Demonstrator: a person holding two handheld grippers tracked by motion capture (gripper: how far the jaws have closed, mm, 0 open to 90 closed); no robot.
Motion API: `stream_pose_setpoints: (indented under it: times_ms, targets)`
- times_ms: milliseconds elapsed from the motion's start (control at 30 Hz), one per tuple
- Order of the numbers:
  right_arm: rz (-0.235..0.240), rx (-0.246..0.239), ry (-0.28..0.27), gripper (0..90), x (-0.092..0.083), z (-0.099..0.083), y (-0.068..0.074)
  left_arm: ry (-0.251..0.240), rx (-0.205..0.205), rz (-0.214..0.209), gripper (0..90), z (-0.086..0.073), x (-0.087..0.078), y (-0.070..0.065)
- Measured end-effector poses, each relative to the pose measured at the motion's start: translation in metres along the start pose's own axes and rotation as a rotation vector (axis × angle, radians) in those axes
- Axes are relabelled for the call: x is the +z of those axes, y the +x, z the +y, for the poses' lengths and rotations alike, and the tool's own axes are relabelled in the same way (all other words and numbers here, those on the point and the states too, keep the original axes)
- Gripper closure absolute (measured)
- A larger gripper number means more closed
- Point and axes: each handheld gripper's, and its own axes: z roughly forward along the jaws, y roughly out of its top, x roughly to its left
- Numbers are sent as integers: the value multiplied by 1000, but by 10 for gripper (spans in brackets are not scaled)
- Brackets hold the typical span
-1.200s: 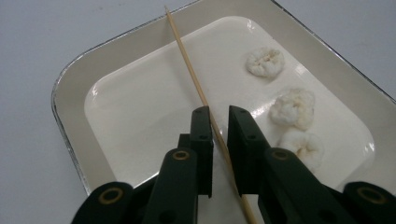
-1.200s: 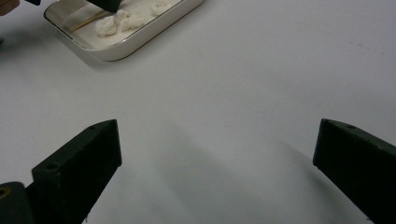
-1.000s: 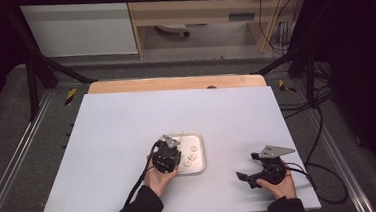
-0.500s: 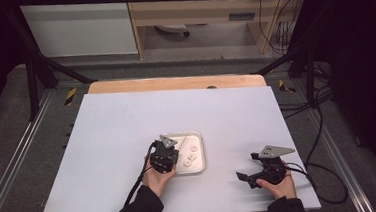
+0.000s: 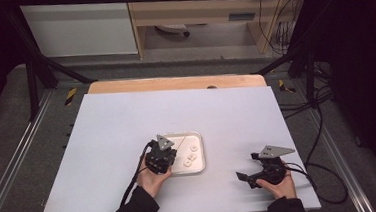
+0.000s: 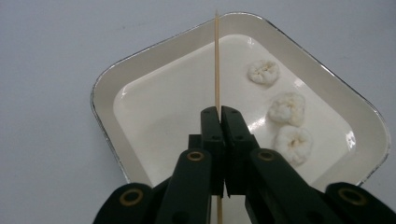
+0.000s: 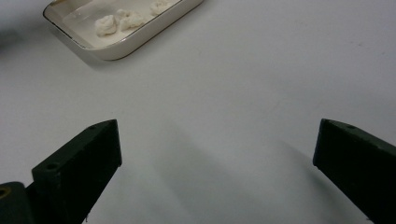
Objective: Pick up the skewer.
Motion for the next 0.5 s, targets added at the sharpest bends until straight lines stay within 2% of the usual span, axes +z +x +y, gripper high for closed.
stream_pose_setpoints:
  times_ms: [200, 333, 400, 433, 467, 500]
  targets:
    - [-4, -5, 8, 13, 1, 0, 1, 4, 42, -25, 885, -1, -7, 6]
    - [-6, -9, 9, 11, 1, 1, 2, 3, 60, -60, 885, -1, -10, 6]
    - [-8, -18, 7, 7, 1, 1, 2, 6, 79, -80, 885, -2, -11, 5]
    - [-7, -21, 7, 7, 1, 2, 3, 7, 102, -93, 885, -3, -13, 4]
    - [-7, -21, 7, 7, 1, 2, 3, 7, 102, -93, 885, -3, -13, 4]
    - [-8, -27, 6, 7, 1, 3, 4, 6, 109, -116, 885, -3, -15, 4]
